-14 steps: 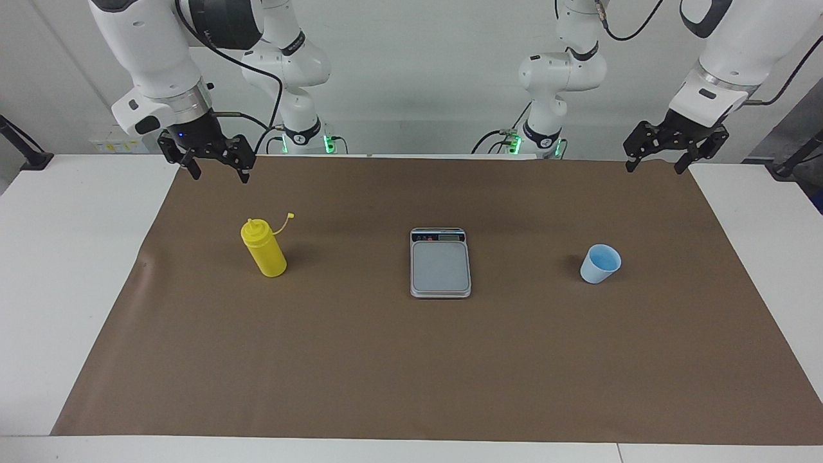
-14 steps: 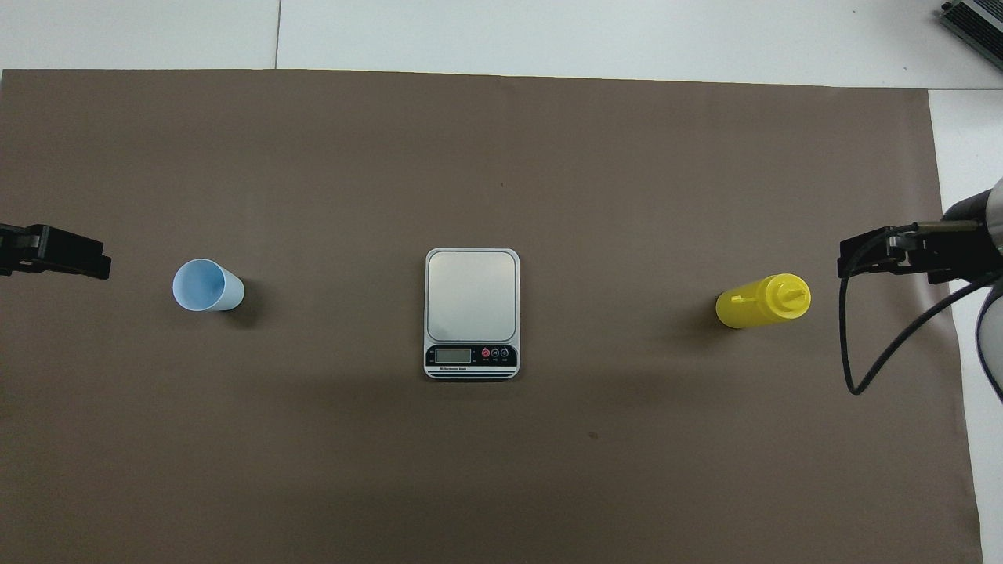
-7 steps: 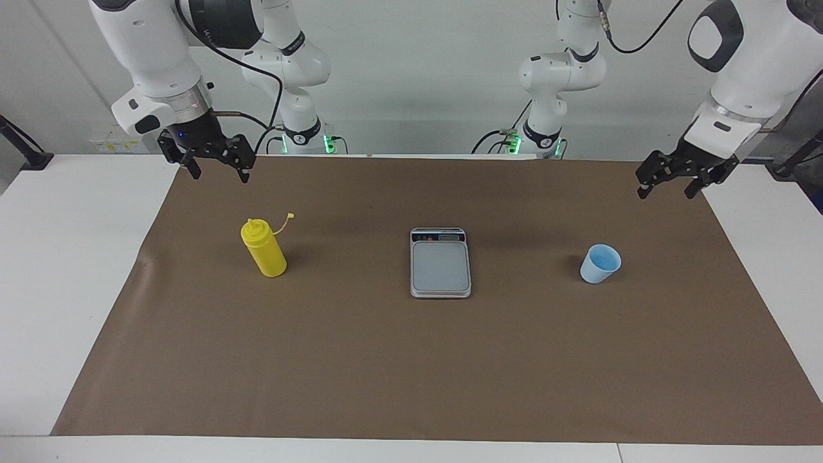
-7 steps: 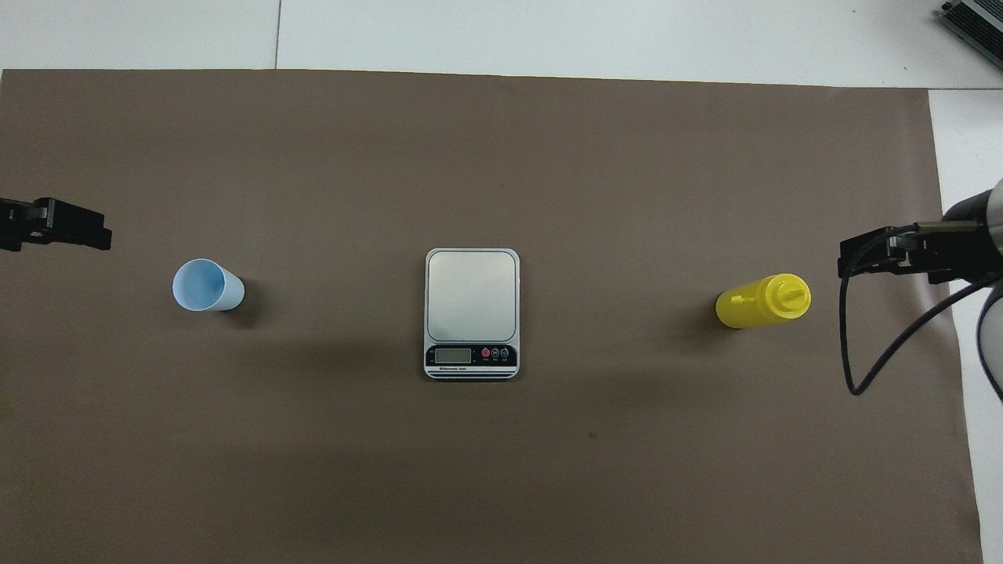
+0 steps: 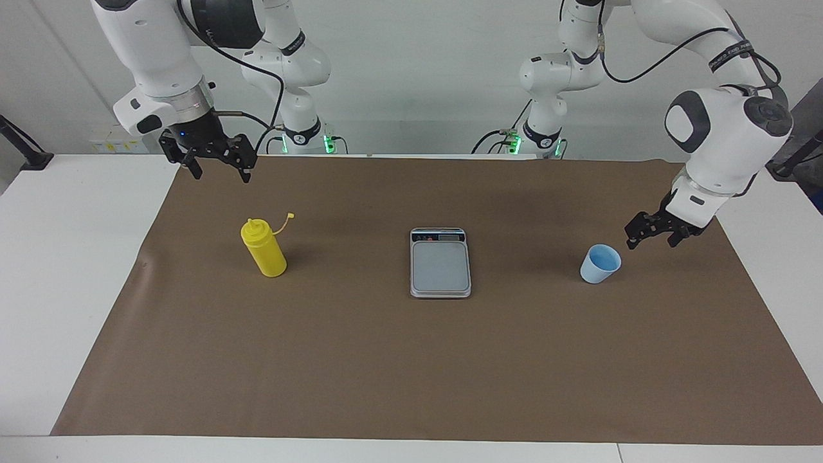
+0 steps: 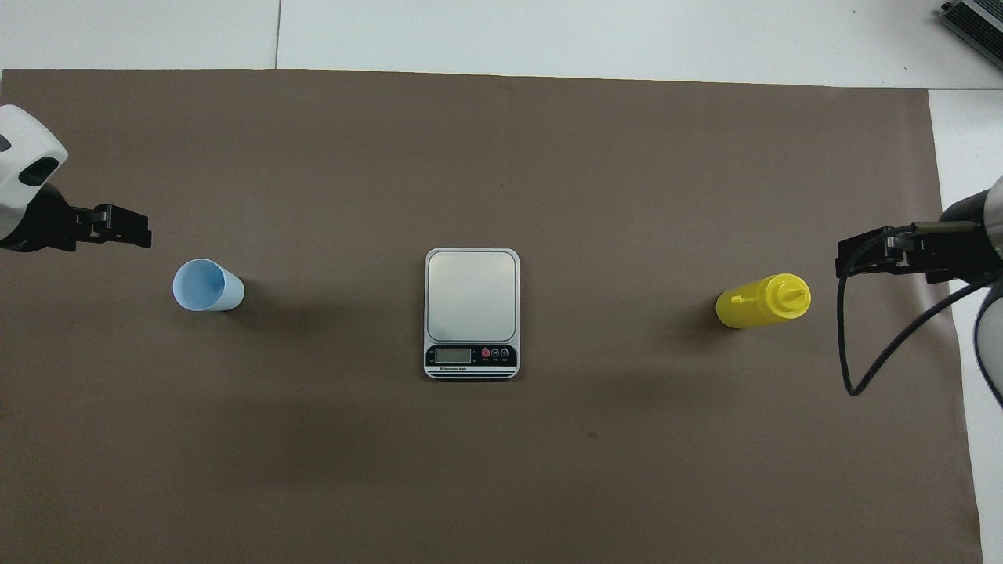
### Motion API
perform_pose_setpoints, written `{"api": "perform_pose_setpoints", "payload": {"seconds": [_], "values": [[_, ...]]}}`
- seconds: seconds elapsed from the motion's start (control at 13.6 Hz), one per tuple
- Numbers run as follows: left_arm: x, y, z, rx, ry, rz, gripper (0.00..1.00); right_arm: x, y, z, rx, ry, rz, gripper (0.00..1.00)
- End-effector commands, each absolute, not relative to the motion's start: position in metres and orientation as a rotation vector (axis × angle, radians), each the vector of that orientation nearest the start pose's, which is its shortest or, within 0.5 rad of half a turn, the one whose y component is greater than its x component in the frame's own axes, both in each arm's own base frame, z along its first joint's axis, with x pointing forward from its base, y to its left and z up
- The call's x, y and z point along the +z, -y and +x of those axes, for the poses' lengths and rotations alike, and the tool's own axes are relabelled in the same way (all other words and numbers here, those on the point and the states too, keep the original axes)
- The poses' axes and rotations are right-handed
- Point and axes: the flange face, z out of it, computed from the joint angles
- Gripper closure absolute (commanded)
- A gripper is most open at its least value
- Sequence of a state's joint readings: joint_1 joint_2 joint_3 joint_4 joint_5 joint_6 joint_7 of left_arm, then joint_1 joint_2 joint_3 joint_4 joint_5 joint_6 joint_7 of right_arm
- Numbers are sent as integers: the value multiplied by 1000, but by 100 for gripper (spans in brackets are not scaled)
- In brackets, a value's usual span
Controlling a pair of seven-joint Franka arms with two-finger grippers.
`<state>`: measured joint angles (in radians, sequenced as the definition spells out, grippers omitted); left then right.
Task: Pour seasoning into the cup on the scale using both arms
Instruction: 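Reach the left gripper to the light-blue cup and grasp it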
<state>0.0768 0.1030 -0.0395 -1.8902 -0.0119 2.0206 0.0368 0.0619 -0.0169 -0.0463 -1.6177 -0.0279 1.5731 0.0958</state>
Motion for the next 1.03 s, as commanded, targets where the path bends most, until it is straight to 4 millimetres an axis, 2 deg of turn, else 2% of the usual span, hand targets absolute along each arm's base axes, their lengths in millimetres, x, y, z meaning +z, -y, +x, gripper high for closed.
{"api": "perform_pose_setpoints", "payload": {"seconds": [0.0, 0.29, 0.44, 0.96], "values": [[433, -23, 575, -73, 33, -3152, 0, 613, -3, 543, 28, -103, -3157, 0], [388, -23, 562, -83, 49, -3155, 0, 614, -3, 543, 26, -106, -3157, 0], [364, -22, 568, -56, 74, -3157, 0, 613, -3, 543, 28, -106, -3157, 0], [342, -18, 561, -42, 70, -3158, 0, 614, -2, 543, 21, -113, -3157, 0]]}}
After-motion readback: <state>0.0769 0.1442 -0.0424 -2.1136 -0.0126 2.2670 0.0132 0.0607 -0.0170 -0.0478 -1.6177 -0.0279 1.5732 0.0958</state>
